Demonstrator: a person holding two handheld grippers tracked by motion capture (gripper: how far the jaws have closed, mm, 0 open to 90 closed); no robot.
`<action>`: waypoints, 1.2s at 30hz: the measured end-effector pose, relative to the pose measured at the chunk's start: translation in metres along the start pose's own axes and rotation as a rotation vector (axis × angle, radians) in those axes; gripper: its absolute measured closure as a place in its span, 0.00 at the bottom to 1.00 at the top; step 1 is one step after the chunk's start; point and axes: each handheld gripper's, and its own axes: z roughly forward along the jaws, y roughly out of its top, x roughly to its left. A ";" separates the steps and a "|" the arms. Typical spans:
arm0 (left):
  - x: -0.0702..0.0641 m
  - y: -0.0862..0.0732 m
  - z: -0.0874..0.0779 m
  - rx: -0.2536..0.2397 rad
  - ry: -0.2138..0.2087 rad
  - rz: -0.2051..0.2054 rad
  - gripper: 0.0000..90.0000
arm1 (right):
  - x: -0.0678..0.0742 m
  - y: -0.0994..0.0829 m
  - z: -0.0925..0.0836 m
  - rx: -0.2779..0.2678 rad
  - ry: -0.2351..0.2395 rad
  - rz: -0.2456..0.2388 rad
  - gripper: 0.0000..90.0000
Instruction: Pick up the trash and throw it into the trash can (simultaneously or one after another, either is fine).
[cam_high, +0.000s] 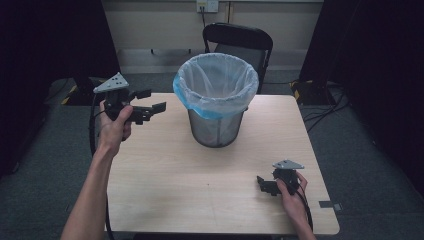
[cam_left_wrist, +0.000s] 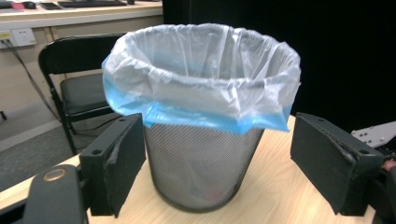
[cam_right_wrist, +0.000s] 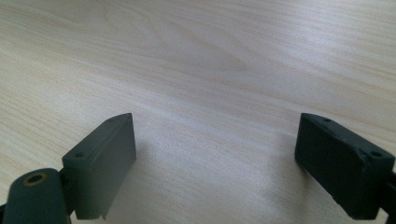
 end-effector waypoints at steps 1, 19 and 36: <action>0.000 -0.002 -0.001 0.000 0.002 -0.002 0.20 | 0.000 0.000 0.000 0.000 0.000 0.000 0.13; -0.004 -0.047 -0.022 0.061 0.063 -0.020 0.21 | 0.000 0.000 0.000 0.000 0.000 0.000 0.13; -0.007 -0.103 -0.035 0.161 0.108 -0.015 0.22 | 0.000 0.000 0.000 0.000 0.001 -0.001 0.13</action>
